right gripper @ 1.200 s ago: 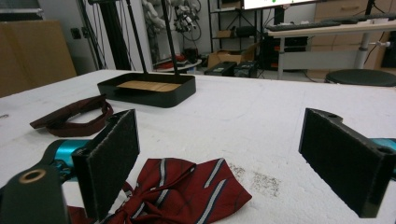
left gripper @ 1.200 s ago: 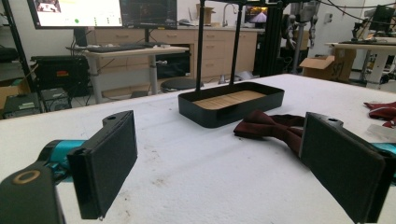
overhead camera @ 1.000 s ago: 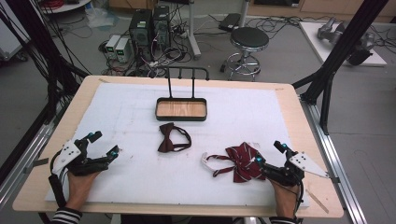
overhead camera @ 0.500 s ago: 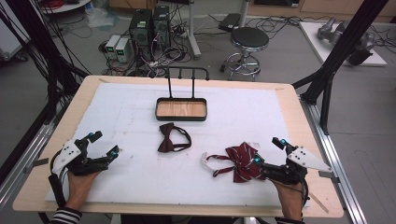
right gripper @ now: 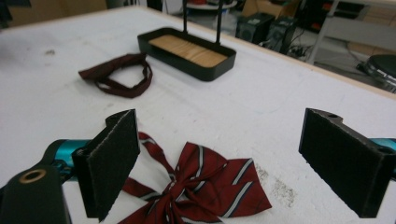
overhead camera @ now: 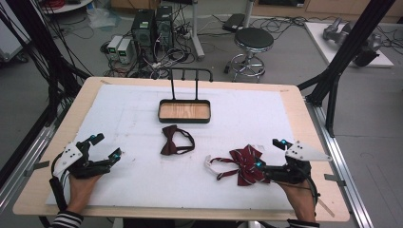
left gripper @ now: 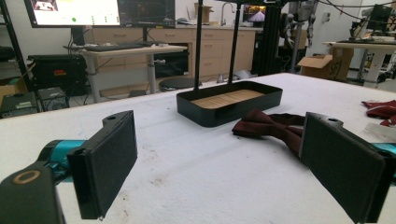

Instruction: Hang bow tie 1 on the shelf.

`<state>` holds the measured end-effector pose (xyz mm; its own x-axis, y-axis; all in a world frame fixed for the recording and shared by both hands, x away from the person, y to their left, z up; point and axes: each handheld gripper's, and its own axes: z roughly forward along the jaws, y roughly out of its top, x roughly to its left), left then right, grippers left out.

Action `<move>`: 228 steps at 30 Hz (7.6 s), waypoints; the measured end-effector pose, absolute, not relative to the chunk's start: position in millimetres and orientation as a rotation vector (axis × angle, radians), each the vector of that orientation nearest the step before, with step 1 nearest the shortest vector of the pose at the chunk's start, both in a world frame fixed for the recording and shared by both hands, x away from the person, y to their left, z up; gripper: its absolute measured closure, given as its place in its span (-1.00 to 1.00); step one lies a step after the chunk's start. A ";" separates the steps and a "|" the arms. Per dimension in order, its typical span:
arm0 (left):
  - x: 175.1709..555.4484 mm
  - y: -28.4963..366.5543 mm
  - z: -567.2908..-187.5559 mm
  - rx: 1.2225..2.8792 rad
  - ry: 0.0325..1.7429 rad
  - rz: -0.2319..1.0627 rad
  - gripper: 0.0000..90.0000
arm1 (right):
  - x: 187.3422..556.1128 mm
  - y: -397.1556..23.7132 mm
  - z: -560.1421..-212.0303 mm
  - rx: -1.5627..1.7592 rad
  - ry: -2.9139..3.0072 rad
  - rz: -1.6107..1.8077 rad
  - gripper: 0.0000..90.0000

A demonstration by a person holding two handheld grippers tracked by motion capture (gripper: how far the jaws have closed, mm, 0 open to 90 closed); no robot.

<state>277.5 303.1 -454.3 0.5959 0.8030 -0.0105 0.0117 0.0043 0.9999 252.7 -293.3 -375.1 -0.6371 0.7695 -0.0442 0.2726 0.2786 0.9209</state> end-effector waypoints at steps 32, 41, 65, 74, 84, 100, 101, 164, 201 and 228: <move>277.6 303.5 -454.2 1.448 0.735 0.713 -0.74 | 272.5 -264.3 -377.1 0.979 2.474 0.953 -0.68; 277.8 303.7 -454.3 1.448 0.734 0.710 -0.74 | 275.6 -257.9 -385.5 1.003 2.554 0.871 -0.63; 278.1 303.6 -454.2 1.448 0.733 0.706 -0.74 | 285.5 -237.3 -400.9 1.006 2.674 0.641 -0.57; 278.1 303.5 -454.2 1.448 0.734 0.705 -0.74 | 288.9 -237.2 -403.8 0.995 2.686 0.613 -0.46; 278.1 303.5 -454.2 1.449 0.734 0.705 -0.74 | 291.0 -237.2 -415.4 1.064 2.715 0.591 -0.37; 278.3 303.0 -454.2 1.451 0.733 0.709 -0.74 | 293.0 -237.3 -414.6 1.063 2.745 0.582 0.05; 278.2 303.1 -454.1 1.452 0.733 0.707 -0.74 | 293.0 -237.3 -414.6 1.064 2.747 0.582 0.10; 278.1 303.1 -454.1 1.453 0.732 0.710 -0.74 | 283.2 -225.2 -386.4 0.842 2.405 0.959 0.85; 278.4 303.4 -454.0 1.455 0.734 0.703 -0.74 | 306.0 -190.5 -341.5 0.765 2.112 1.163 0.85; 278.6 303.8 -454.1 1.451 0.733 0.700 -0.74 | 351.8 -171.0 -314.0 0.818 1.986 1.302 0.85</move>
